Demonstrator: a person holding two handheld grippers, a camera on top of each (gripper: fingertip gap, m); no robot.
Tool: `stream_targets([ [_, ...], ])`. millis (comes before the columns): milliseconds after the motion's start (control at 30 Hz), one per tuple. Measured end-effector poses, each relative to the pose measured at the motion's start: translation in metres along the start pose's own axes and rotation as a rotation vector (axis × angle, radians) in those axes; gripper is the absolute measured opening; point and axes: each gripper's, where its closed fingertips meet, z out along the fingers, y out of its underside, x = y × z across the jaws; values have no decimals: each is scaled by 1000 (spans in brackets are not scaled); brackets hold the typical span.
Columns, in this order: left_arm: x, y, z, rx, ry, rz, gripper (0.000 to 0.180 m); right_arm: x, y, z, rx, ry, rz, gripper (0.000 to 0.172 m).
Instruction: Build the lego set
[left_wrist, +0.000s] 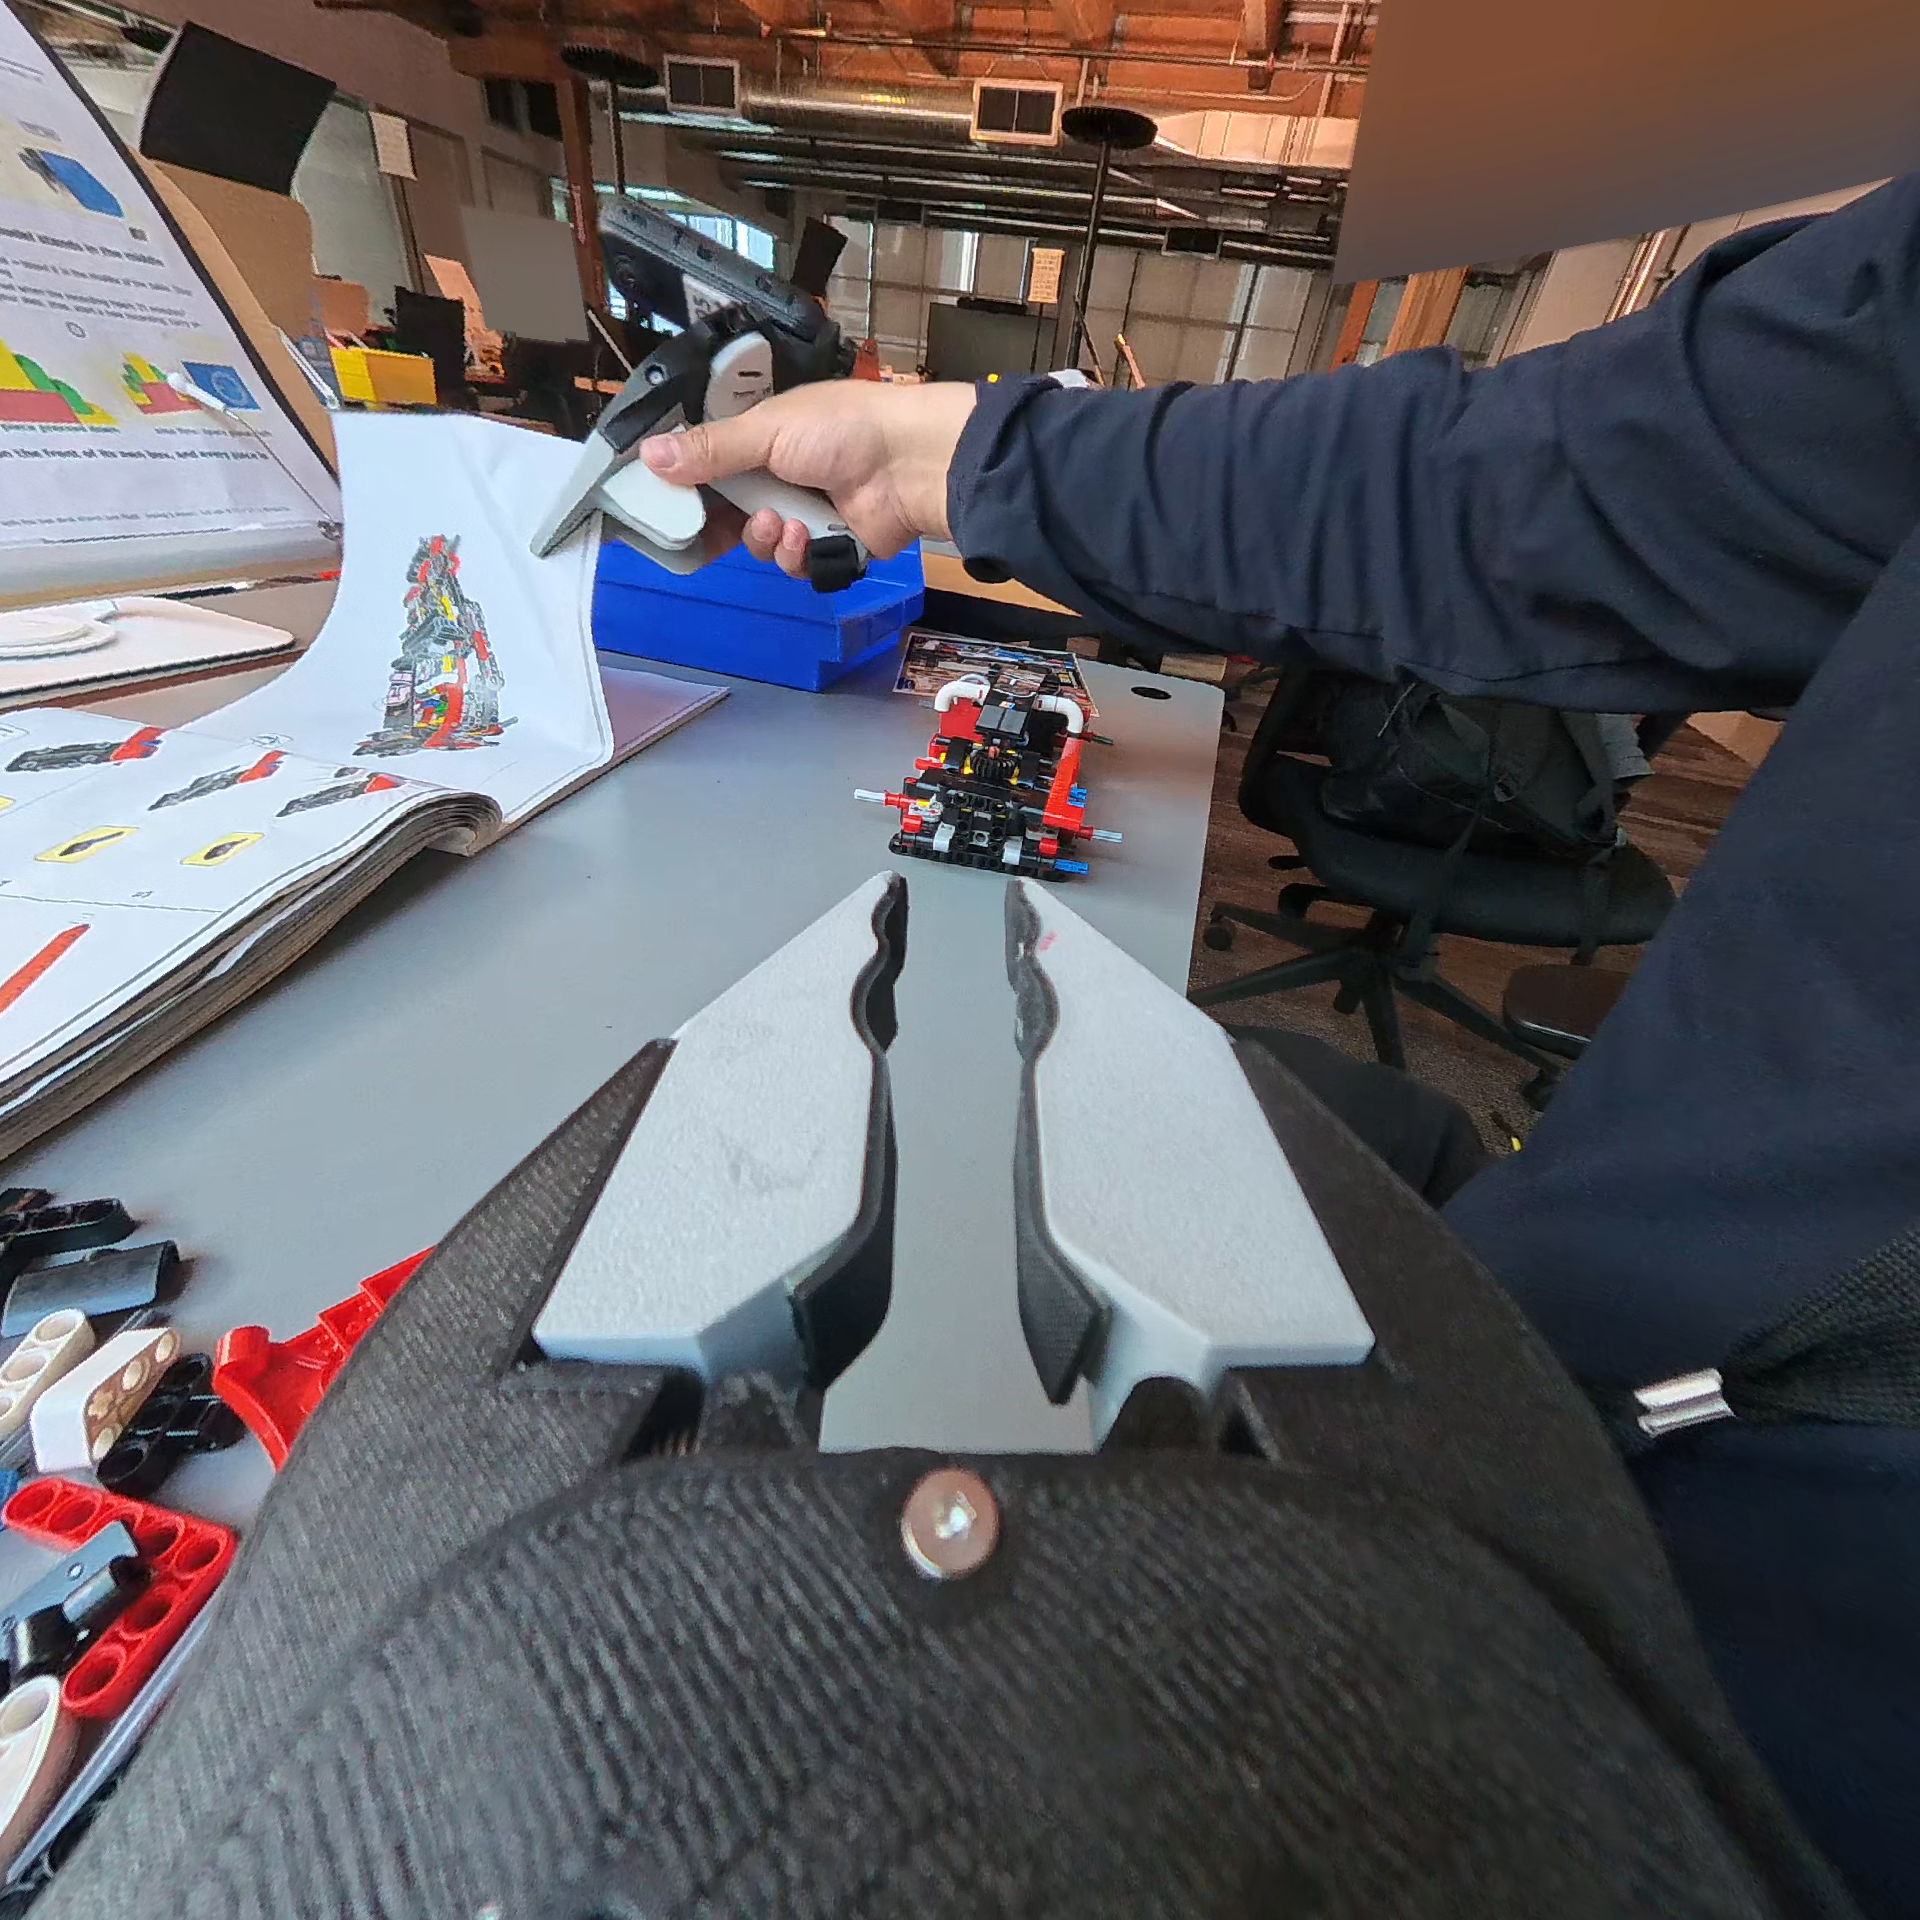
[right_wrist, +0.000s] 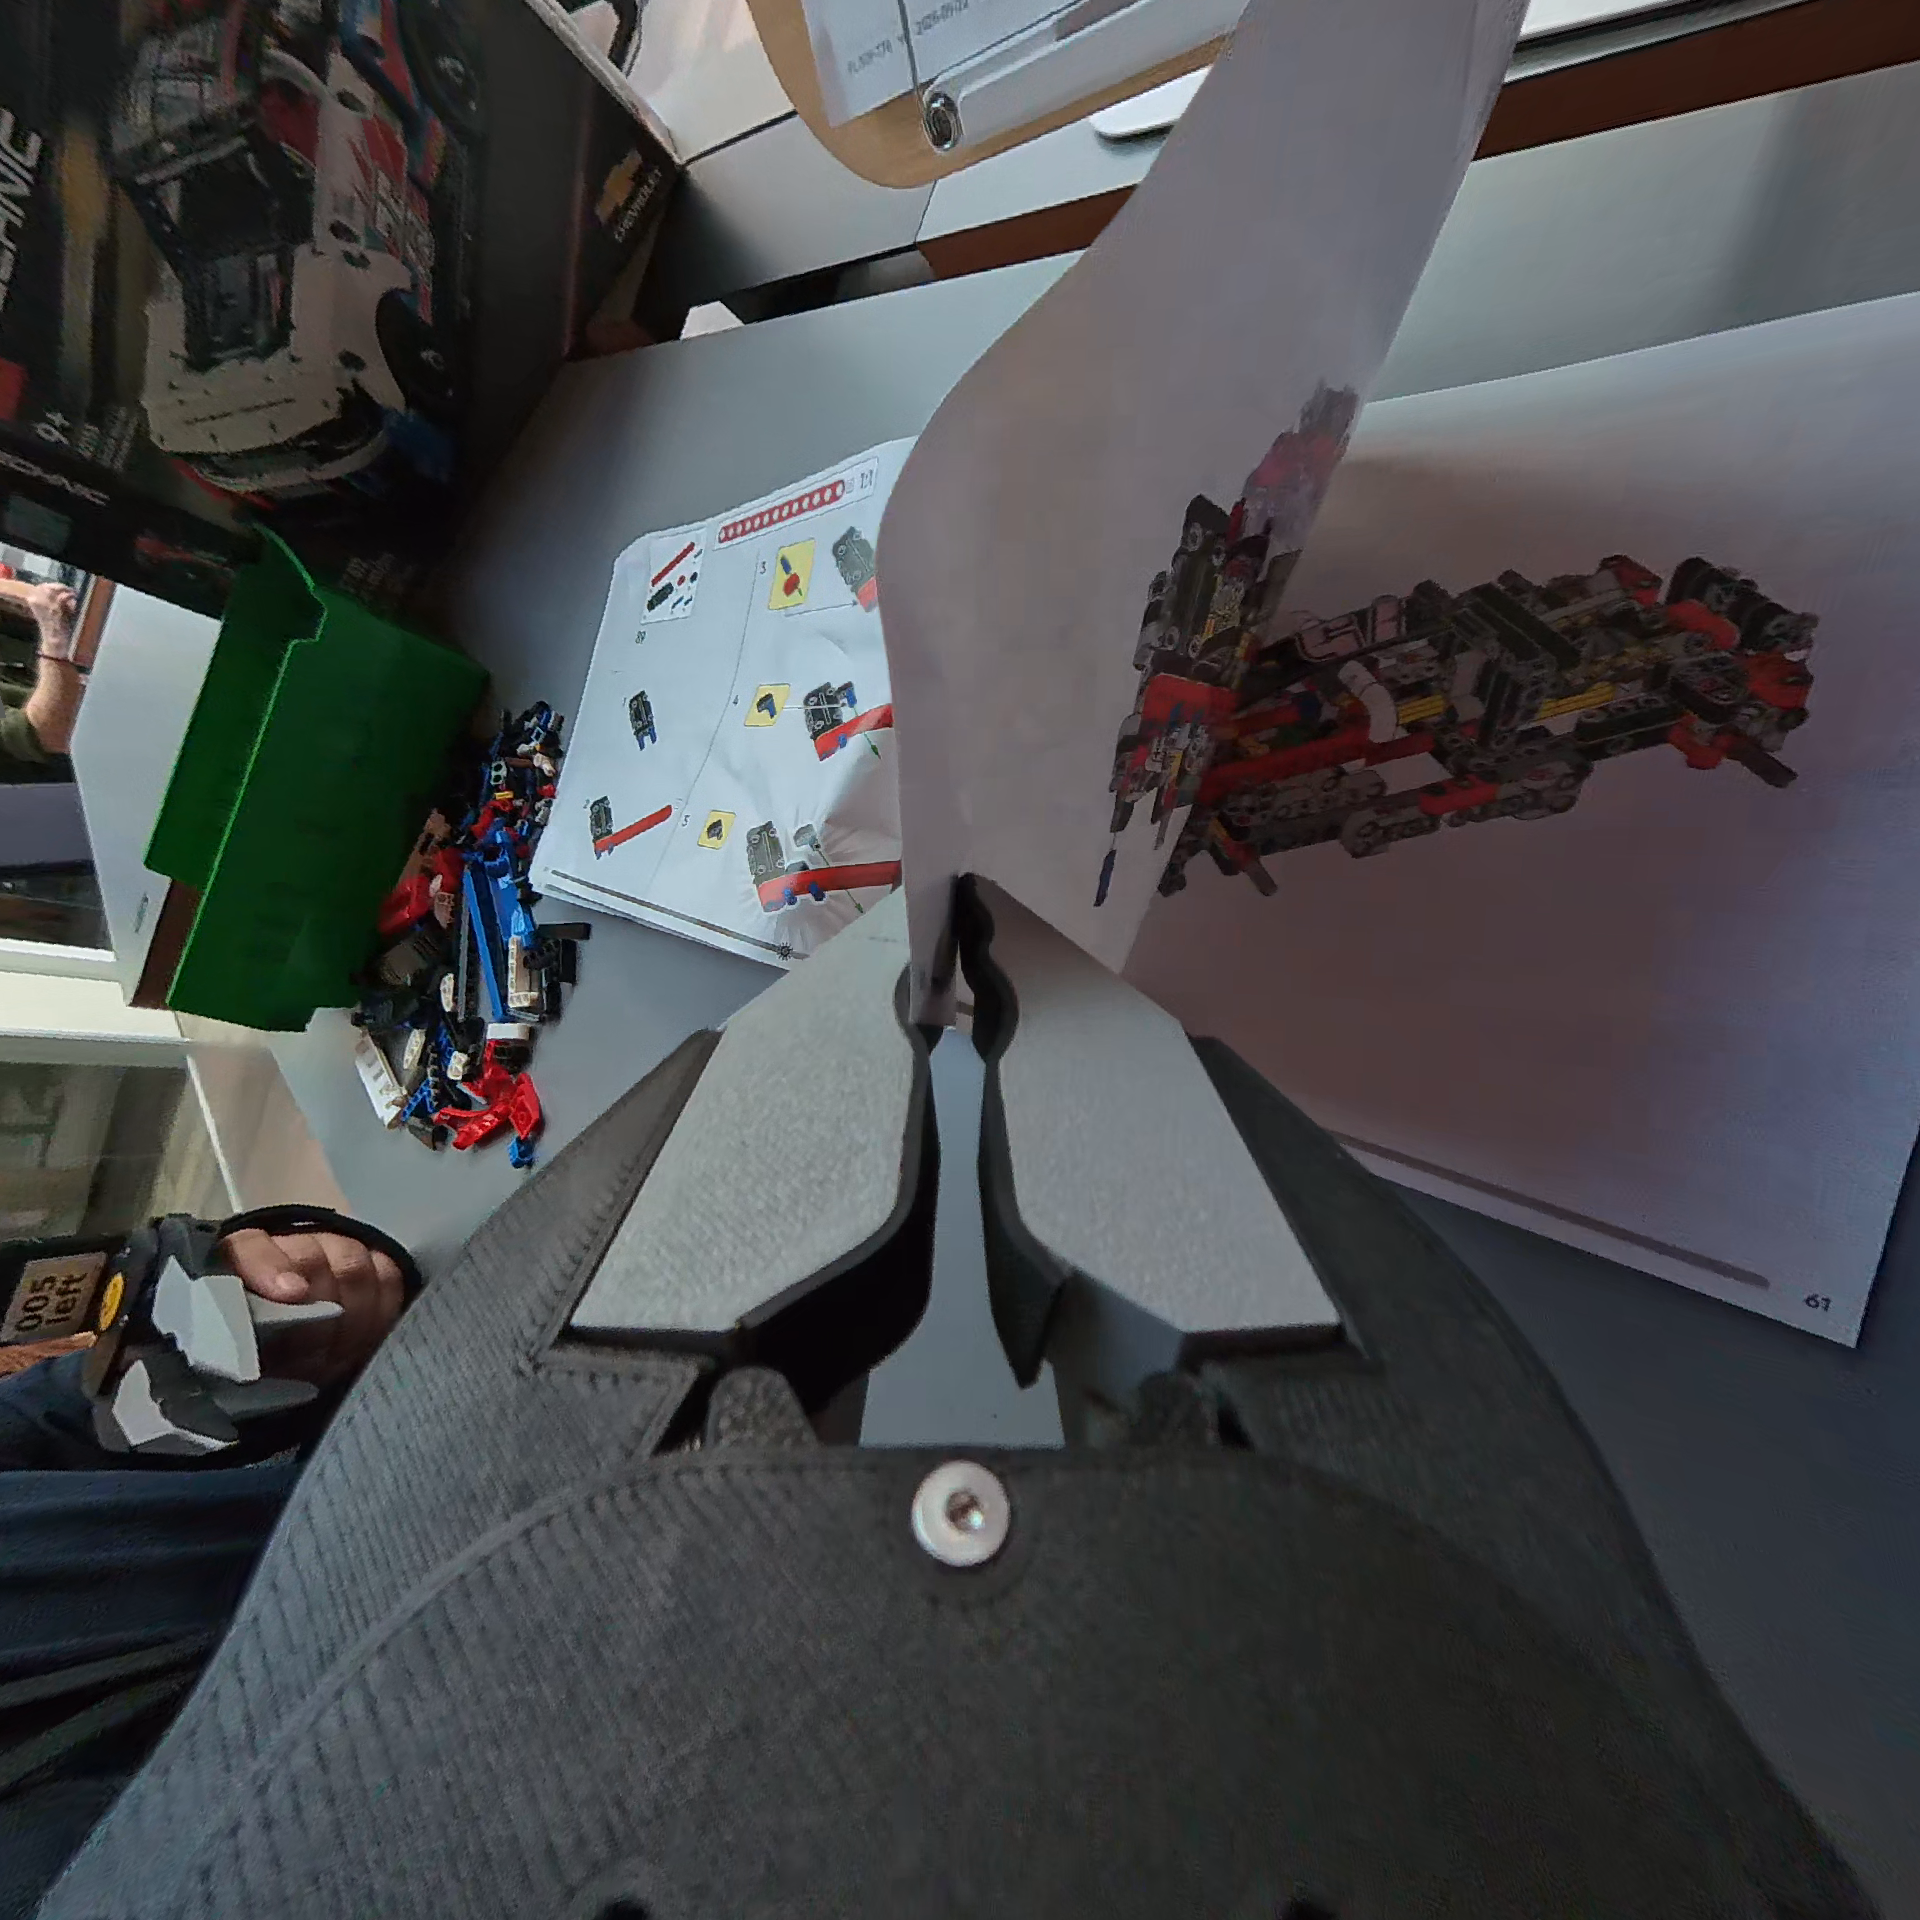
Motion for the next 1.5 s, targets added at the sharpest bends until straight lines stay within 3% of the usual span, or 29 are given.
stream_targets([
  [800,0,0,0,4,0,2,16,-37,9,25,-72,-48,-65,0],
  [1000,0,0,0,1,0,6,16,-93,22,64,-184,-96,-196,0],
  [1300,2,0,0,-1,6,13,16,-179,84,181,-477,-177,-372,0],
  [1400,3,-1,-1,5,8,23,16,-189,91,202,-532,-152,-420,17],
  [1500,5,-2,-2,13,14,34,15,-212,78,194,-513,-210,-431,37],
])
